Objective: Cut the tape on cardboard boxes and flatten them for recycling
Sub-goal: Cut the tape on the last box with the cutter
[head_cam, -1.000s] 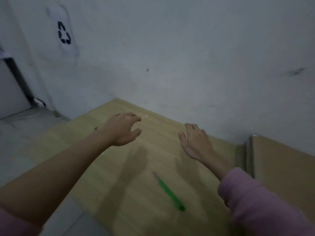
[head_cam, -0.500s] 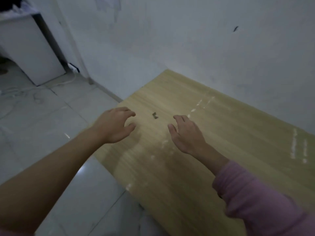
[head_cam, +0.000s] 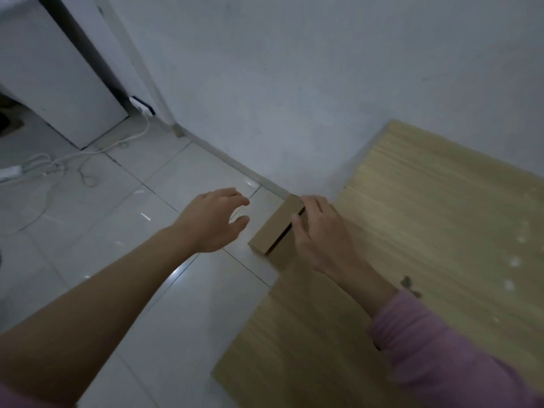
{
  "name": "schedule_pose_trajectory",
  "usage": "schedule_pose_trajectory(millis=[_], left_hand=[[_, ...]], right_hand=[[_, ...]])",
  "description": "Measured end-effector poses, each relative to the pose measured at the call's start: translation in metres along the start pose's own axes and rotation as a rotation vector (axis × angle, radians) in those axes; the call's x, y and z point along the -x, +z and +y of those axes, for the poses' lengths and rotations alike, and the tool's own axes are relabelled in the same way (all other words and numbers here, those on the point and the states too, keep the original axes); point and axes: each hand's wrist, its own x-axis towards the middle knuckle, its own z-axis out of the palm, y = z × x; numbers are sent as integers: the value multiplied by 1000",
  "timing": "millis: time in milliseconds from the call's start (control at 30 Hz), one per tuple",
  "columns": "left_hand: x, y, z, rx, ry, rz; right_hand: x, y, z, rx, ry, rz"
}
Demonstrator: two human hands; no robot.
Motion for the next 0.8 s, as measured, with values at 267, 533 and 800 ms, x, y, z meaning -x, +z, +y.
schedule_pose_trajectory(millis=[267,533,800], left_hand=[[-58,-18,-114,22,90,-44],[-111,-47,-233,-10,283,-101],[-148,-23,-291,35,410,-105]], right_hand=[[-55,83,-87,-29,71,-43],[-130,159,-134,-3,378,146],[-153,216,-116,37,534,281]])
